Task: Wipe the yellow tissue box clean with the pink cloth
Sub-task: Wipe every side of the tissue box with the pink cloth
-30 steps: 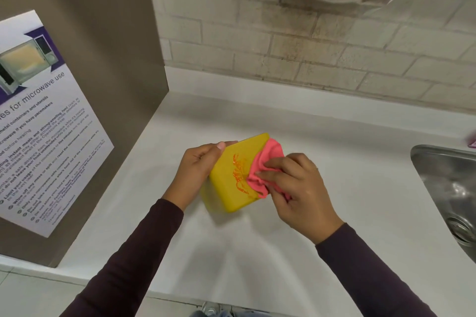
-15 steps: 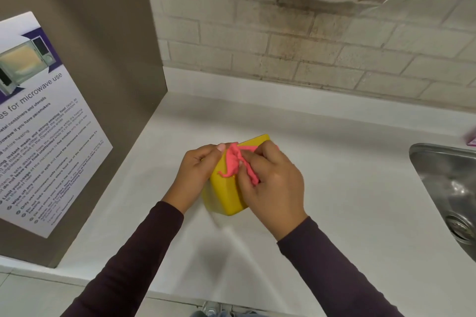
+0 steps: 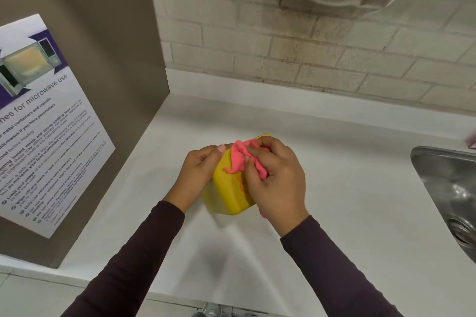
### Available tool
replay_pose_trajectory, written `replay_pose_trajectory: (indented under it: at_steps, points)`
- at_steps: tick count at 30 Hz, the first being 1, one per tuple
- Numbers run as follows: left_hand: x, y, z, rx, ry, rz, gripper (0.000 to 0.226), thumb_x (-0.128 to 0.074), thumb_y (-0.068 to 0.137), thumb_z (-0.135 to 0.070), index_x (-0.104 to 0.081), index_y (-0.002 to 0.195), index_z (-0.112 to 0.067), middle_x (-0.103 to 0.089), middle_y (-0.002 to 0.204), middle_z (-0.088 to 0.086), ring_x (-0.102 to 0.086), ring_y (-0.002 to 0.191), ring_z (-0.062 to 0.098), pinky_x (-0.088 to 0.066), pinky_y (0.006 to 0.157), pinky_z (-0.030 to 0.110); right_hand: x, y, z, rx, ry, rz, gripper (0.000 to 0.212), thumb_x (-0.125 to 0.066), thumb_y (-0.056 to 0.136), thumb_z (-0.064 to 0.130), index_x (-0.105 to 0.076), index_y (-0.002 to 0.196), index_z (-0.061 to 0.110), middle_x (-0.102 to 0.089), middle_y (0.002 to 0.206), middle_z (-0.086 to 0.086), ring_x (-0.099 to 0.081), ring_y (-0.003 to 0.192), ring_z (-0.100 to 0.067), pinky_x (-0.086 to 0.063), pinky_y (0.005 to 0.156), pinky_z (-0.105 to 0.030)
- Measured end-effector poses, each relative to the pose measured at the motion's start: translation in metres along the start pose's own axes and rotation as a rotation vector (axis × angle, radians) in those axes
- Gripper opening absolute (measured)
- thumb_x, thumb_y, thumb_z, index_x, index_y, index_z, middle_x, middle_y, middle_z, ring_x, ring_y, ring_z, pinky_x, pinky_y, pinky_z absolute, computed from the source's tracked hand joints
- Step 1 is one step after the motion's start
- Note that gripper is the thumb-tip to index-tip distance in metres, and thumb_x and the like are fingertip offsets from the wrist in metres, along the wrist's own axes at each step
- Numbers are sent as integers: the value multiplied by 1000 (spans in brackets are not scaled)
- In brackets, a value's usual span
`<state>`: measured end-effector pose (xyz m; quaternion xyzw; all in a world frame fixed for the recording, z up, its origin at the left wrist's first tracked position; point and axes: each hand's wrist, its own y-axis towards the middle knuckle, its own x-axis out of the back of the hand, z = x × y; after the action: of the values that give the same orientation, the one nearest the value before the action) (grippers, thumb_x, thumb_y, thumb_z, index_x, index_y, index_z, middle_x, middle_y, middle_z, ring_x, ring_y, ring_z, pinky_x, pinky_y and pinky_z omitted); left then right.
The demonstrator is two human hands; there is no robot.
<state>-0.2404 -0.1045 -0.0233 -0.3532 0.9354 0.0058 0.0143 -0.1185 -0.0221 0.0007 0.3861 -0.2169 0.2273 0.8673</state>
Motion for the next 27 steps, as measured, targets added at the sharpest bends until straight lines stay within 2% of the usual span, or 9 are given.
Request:
replay_pose_trajectory:
  at_steps: [2,3,7,9,13,15,20,24,27]
  points:
    - [0,0,0,-11,2,-3,29,-42,96,-15,-70,101,-6,-70,99,19,-63,90,18,-50,81,26,-1,-1,2,52,4,47,25,-55,87,24,-72,105,24,-63,102,3,-58,89,-17,-48,70,-28]
    - [0,0,1,-18,0,1,30,-42,96,-14,-69,102,-2,-70,100,19,-63,90,17,-50,82,25,-1,-3,2,85,-3,71,25,-57,86,18,-72,106,22,-64,104,2,-59,90,-18,-49,72,-30]
    - [1,1,0,-32,1,50,33,-42,96,-14,-68,101,6,-72,105,5,-67,95,11,-51,85,19,4,-9,-4,240,-3,167,25,-64,81,11,-73,103,18,-67,104,-1,-60,91,-22,-49,78,-34]
    - [1,1,0,-33,17,55,32,-43,96,-14,-69,101,4,-71,109,5,-66,101,14,-50,91,23,11,-9,-11,249,23,202,21,-62,83,14,-74,100,19,-68,102,1,-60,91,-19,-47,80,-30]
    - [-1,-1,0,-21,31,57,28,-44,96,-16,-70,105,-16,-72,107,1,-65,104,15,-50,93,26,13,-4,-12,25,79,93,20,-58,84,19,-75,93,20,-66,97,6,-58,87,-6,-46,74,-18]
    - [-1,0,-1,-18,28,56,28,-44,96,-17,-69,106,-20,-72,106,2,-66,102,15,-51,91,26,7,-1,-6,-27,71,61,18,-60,84,17,-75,93,20,-65,96,7,-59,84,-7,-46,71,-18]
    - [3,5,-6,-20,6,92,31,-41,97,-16,-71,102,-19,-73,98,-3,-67,94,8,-50,81,14,2,0,3,85,27,144,18,-61,81,14,-76,90,18,-66,93,3,-61,83,-13,-47,69,-24]
    - [8,8,-6,-19,28,121,33,-39,98,-19,-71,104,-18,-73,102,4,-67,94,13,-51,84,20,10,-8,-2,267,40,261,16,-63,81,14,-76,91,16,-66,90,1,-61,81,-15,-48,69,-26]
    - [9,11,-5,-15,43,102,31,-40,98,-21,-71,102,-27,-74,101,-2,-67,97,13,-51,87,22,20,-9,-14,200,27,225,22,-55,85,23,-76,91,17,-66,92,2,-62,80,-13,-49,66,-28]
